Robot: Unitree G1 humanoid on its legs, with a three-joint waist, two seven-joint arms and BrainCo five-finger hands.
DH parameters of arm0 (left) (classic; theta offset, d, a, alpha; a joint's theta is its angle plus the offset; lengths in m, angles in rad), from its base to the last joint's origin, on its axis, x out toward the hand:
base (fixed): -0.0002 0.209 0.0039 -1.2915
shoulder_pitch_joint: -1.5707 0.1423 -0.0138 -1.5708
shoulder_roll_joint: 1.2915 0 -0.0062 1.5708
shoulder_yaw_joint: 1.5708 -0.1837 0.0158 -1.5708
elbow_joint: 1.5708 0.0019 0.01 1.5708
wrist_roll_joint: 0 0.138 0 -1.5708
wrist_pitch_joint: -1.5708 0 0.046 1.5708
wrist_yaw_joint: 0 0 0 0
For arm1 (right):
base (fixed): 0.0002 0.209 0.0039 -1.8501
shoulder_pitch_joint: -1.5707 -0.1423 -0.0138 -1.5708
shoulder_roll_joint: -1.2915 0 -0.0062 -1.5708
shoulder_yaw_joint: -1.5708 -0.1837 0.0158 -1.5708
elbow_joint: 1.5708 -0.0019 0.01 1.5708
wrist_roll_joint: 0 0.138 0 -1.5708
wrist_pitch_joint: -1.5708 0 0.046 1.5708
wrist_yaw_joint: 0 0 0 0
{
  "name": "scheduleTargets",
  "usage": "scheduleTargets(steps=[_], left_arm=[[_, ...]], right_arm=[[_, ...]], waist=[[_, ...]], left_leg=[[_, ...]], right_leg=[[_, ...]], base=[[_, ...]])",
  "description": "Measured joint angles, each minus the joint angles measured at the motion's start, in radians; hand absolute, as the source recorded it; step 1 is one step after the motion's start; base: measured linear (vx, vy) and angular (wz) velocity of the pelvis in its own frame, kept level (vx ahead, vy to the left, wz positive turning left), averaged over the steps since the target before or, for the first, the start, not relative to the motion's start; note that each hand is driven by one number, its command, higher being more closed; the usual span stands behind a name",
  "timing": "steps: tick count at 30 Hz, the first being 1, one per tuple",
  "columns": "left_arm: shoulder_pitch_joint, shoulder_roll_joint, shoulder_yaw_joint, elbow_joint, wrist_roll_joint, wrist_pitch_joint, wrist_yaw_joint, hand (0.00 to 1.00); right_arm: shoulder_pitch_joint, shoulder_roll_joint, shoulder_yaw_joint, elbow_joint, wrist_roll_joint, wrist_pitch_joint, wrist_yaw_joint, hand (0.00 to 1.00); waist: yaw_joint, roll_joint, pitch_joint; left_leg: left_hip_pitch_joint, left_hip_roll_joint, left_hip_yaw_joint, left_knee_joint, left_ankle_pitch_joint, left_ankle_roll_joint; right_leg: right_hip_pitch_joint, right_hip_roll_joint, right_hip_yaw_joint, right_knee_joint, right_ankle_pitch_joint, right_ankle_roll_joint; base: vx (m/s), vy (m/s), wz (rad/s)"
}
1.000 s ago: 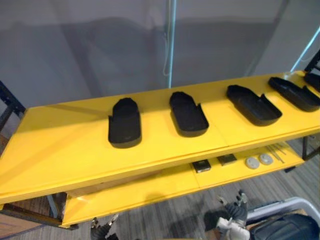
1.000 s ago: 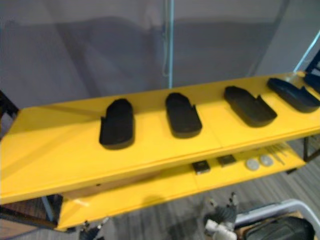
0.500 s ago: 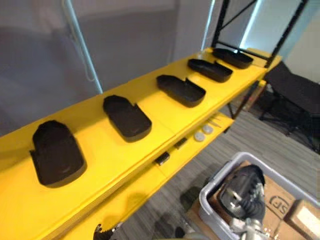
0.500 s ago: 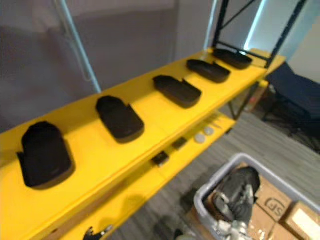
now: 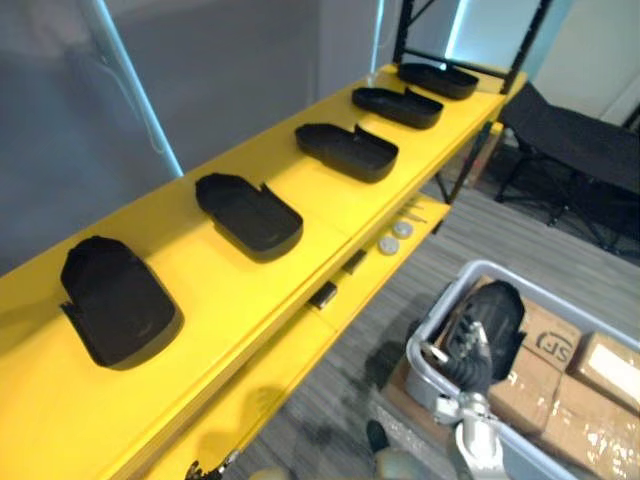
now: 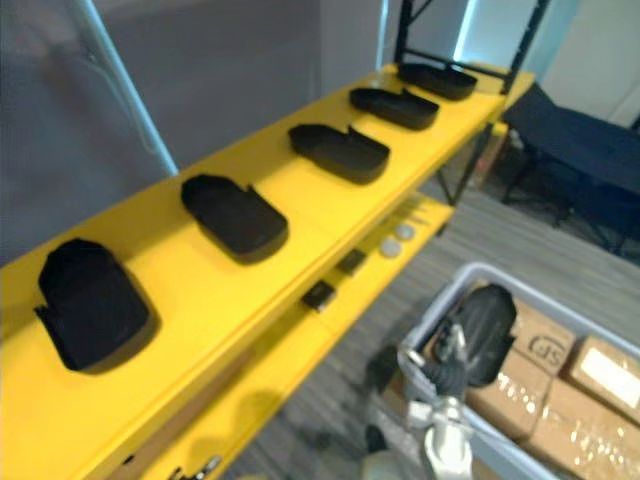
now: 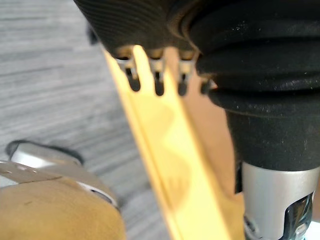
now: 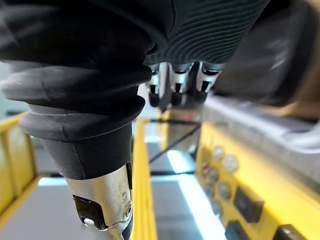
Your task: Walk over and take plastic housings, then place them on the shelf
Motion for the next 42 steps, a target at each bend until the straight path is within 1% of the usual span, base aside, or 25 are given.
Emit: scheduleTargets(steps=[2,3,6,8,9,11,12,13,14,16,17,18,19,20,21,22,23,24,26,29,31,33,35,39,42], left_arm=[[0.003,0.003,0.001,-0.008,0.004,0.0,0.007,0.0],[-0.001,0.003,0.004,-0.006,-0.003,0.0,0.006,0.0],[-0.002,0.01,0.007,-0.003,-0.004,0.013,0.0,0.0],[0.007,0.023,0.039,0.005,-0.003,0.027,-0.001,0.0],[0.008,0.034,0.07,0.011,0.001,0.036,-0.001,0.0],[0.011,0.022,0.095,0.039,0.009,0.052,-0.005,0.0],[0.03,0.022,0.108,0.05,0.01,0.064,-0.007,0.0],[0.039,0.023,0.11,0.049,0.01,0.065,-0.008,0.0],[0.045,0.049,0.111,0.054,0.01,0.067,-0.008,0.0],[0.055,0.084,0.124,0.076,-0.014,0.065,-0.011,0.0],[0.068,0.091,0.15,0.083,-0.112,0.07,-0.005,0.0],[0.068,0.083,0.169,0.089,-0.167,0.082,0.001,0.0],[0.069,0.058,0.212,0.108,-0.251,0.098,0.009,0.0],[0.056,-0.001,0.226,0.135,-0.3,0.11,0.012,0.0],[0.051,-0.034,0.225,0.138,-0.307,0.117,0.01,0.0],[0.053,-0.082,0.238,0.135,-0.315,0.116,0.005,0.0],[0.059,-0.077,0.219,0.134,-0.288,0.115,-0.002,0.0],[0.063,-0.079,0.209,0.137,-0.266,0.113,-0.005,0.0],[0.091,-0.095,0.177,0.122,-0.23,0.083,-0.007,0.0],[0.085,-0.072,0.133,0.122,-0.229,0.066,-0.025,0.0],[0.067,-0.045,0.107,0.115,-0.222,0.067,-0.043,0.0],[0.048,-0.019,0.094,0.083,-0.092,0.063,-0.048,0.0],[0.014,0.004,0.054,0.044,-0.026,0.047,-0.048,0.0],[-0.067,0.013,-0.024,-0.048,-0.04,0.005,-0.052,0.0],[-0.098,-0.008,-0.069,-0.128,-0.038,-0.024,-0.053,0.0]], right_arm=[[0.036,0.005,0.021,-0.018,0.001,-0.015,0.023,0.0],[0.044,0.013,0.044,-0.02,0.0,-0.021,0.029,0.0],[0.023,0.032,0.082,-0.019,-0.013,-0.056,0.023,0.0],[-0.066,0.032,0.128,0.03,-0.048,-0.083,-0.007,0.0],[-0.131,0.033,0.137,0.072,-0.069,-0.084,-0.045,0.0],[-0.213,0.026,0.137,0.102,-0.07,-0.082,-0.103,0.0],[-0.249,0.007,0.135,0.105,-0.069,-0.075,-0.135,0.0],[-0.265,0.009,0.137,0.102,-0.069,-0.074,-0.144,0.0],[-0.272,0.016,0.138,0.097,-0.069,-0.062,-0.157,0.0],[-0.253,0.021,0.154,0.097,-0.068,-0.021,-0.157,0.0],[-0.239,0.022,0.172,0.097,-0.069,0.003,-0.154,0.0],[-0.232,0.019,0.176,0.097,-0.069,0.014,-0.15,0.0],[-0.23,0.009,0.176,0.098,-0.068,0.042,-0.135,0.0],[-0.234,-0.009,0.166,0.1,-0.065,0.059,-0.121,0.0],[-0.23,-0.022,0.152,0.098,-0.062,0.066,-0.109,0.0],[-0.185,-0.041,0.109,0.098,-0.058,0.083,-0.104,0.0],[-0.139,-0.054,0.069,0.098,-0.062,0.098,-0.105,0.0],[-0.119,-0.057,0.051,0.098,-0.062,0.102,-0.106,0.0],[-0.082,-0.055,0.003,0.081,-0.042,0.102,-0.115,0.0],[-0.08,-0.053,-0.033,0.079,-0.051,0.101,-0.165,0.0],[-0.108,-0.04,-0.065,0.102,-0.062,0.101,-0.19,0.0],[-0.179,-0.033,-0.098,0.142,-0.054,0.099,-0.217,0.0],[-0.238,-0.038,-0.133,0.164,-0.033,0.099,-0.225,0.0],[-0.356,-0.056,-0.15,0.243,0.021,0.123,-0.245,0.0],[-0.486,-0.062,-0.193,0.376,0.074,0.159,-0.271,0.0]], waist=[[-0.001,0.005,0.0],[0.001,0.007,-0.001],[0.019,0.0,-0.011],[0.039,-0.022,-0.025],[0.042,-0.035,-0.034],[0.088,0.007,-0.039],[0.089,0.047,-0.05],[0.086,0.035,-0.045],[0.081,0.007,-0.033],[0.086,-0.018,-0.041],[0.084,-0.032,-0.05],[0.086,-0.033,-0.058],[0.099,-0.026,-0.065],[0.092,0.0,-0.051],[0.072,0.016,-0.04],[0.055,0.018,-0.039],[0.051,0.029,-0.038],[0.045,0.037,-0.038],[0.034,0.05,-0.044],[0.034,0.054,-0.045],[0.038,0.035,-0.033],[0.051,0.006,-0.004],[0.054,-0.005,0.018],[0.057,0.017,0.045],[0.066,0.016,0.079]], left_leg=[[0.0,0.01,0.015,-0.001,0.003,0.01],[-0.001,0.039,0.018,-0.005,0.012,0.007],[-0.002,0.09,0.009,-0.016,0.034,-0.018],[-0.025,0.13,0.008,0.006,0.042,-0.035],[-0.052,0.153,-0.011,0.035,0.045,-0.046],[-0.052,0.206,-0.042,0.006,0.081,-0.056],[-0.03,0.251,-0.046,-0.051,0.112,-0.091],[-0.018,0.244,-0.035,-0.071,0.124,-0.112],[-0.002,0.237,-0.023,-0.082,0.126,-0.124],[-0.002,0.268,-0.005,-0.069,0.133,-0.16],[-0.001,0.289,0.007,-0.066,0.14,-0.196],[-0.001,0.307,0.013,-0.07,0.149,-0.21],[-0.001,0.331,0.048,-0.081,0.169,-0.203],[0.001,0.345,0.064,-0.101,0.194,-0.174],[0.0,0.345,0.057,-0.116,0.22,-0.148],[-0.002,0.323,0.051,-0.143,0.293,-0.138],[-0.007,0.313,0.048,-0.138,0.344,-0.12],[-0.009,0.307,0.047,-0.136,0.351,-0.107],[-0.024,0.206,0.006,-0.15,0.312,-0.131],[-0.031,0.137,0.001,-0.276,0.266,-0.134],[-0.029,0.109,0.02,-0.317,0.269,-0.14],[-0.039,0.074,0.064,-0.293,0.262,-0.127],[-0.042,0.06,0.079,-0.268,0.252,-0.121],[-0.093,0.059,0.032,-0.213,0.225,-0.112],[-0.128,0.058,-0.001,-0.183,0.213,-0.109]], right_leg=[[-0.007,-0.007,-0.042,0.018,-0.021,-0.036],[-0.04,-0.008,-0.096,0.161,-0.081,-0.077],[-0.044,-0.052,-0.151,0.385,-0.172,-0.099],[-0.034,-0.123,-0.171,0.482,-0.158,-0.135],[-0.038,-0.098,-0.191,0.457,-0.131,-0.123],[-0.064,-0.037,-0.221,0.433,-0.077,-0.194],[-0.066,-0.007,-0.217,0.419,-0.073,-0.199],[-0.084,-0.029,-0.215,0.473,-0.117,-0.207],[-0.102,-0.087,-0.207,0.57,-0.177,-0.186],[-0.089,-0.141,-0.229,0.596,-0.19,-0.173],[-0.072,-0.153,-0.267,0.55,-0.201,-0.06],[-0.064,-0.14,-0.302,0.522,-0.244,-0.009],[-0.049,-0.119,-0.339,0.436,-0.31,0.033],[-0.034,-0.094,-0.361,0.368,-0.332,0.029],[-0.025,-0.086,-0.366,0.359,-0.319,0.024],[-0.024,-0.093,-0.372,0.349,-0.317,0.021],[0.0,-0.103,-0.375,0.312,-0.312,0.012],[0.019,-0.105,-0.377,0.281,-0.305,0.01],[0.061,-0.109,-0.372,0.142,-0.244,0.023],[0.046,-0.082,-0.355,0.015,-0.155,0.024],[0.034,-0.09,-0.342,-0.03,-0.11,0.035],[0.049,-0.113,-0.314,-0.131,-0.006,0.036],[0.059,-0.124,-0.299,-0.163,0.031,0.044],[0.035,-0.125,-0.3,-0.163,0.045,0.04],[0.019,-0.125,-0.306,-0.163,0.056,0.038]], base=[[-0.06,-0.002,-0.18],[-0.02,-0.028,-0.05],[0.03,-0.085,0.02],[0.07,-0.225,-0.24],[0.07,-0.245,-0.4],[0.02,-0.251,-0.75],[0.02,-0.238,-0.65],[0.02,-0.258,-0.23],[0.0,-0.262,0.0],[-0.01,-0.301,-0.05],[0.03,-0.271,-0.29],[0.07,-0.364,-0.84],[0.08,-0.417,-1.06],[0.05,-0.409,-0.83],[0.0,-0.357,-0.15],[-0.05,-0.322,0.26],[-0.04,-0.25,0.23],[-0.05,-0.144,0.13],[-0.09,0.008,-0.11],[-0.09,0.074,-0.37],[-0.07,0.118,-0.34],[-0.04,0.124,-0.54],[-0.02,0.072,-0.29],[-0.03,0.007,-0.05],[-0.07,-0.019,0.05]])
